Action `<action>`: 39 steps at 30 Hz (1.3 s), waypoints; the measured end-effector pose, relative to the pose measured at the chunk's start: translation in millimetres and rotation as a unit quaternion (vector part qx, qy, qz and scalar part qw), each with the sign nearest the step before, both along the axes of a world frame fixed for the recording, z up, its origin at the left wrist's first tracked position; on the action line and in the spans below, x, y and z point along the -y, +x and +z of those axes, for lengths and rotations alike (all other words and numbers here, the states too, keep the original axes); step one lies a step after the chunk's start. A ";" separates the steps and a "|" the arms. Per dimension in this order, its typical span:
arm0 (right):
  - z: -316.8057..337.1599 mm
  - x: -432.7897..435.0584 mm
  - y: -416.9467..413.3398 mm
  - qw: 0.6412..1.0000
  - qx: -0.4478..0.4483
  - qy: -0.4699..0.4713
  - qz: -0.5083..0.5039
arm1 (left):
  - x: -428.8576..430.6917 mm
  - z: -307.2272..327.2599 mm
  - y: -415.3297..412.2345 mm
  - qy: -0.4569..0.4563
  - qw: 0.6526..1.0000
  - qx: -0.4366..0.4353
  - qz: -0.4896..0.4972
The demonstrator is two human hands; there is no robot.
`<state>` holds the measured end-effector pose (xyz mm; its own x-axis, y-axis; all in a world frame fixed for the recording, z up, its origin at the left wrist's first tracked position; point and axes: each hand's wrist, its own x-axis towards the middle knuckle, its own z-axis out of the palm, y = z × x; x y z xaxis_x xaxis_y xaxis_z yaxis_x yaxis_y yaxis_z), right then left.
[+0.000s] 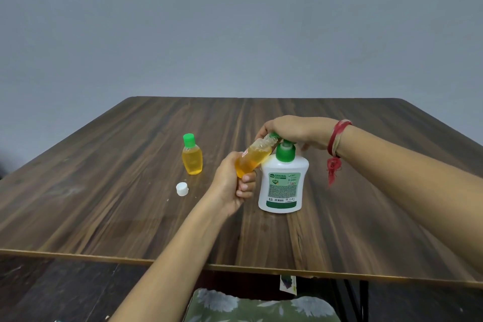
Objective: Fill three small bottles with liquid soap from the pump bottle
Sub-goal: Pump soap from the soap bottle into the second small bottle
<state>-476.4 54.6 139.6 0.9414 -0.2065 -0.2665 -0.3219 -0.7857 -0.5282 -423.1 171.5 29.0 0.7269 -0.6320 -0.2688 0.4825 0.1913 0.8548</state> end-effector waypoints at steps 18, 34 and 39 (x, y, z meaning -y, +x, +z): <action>-2.6 7.7 8.5 0.998 -0.006 0.045 -0.038 | -0.6 -3.1 -0.8 -0.025 0.999 -0.028 -0.016; -12.9 16.9 15.1 0.994 0.018 0.094 -0.058 | 1.8 2.0 -6.0 -0.078 0.996 -0.047 -0.026; -12.3 24.8 19.9 0.987 -0.016 0.159 -0.022 | -8.0 -4.1 -10.3 -0.131 0.987 -0.090 -0.033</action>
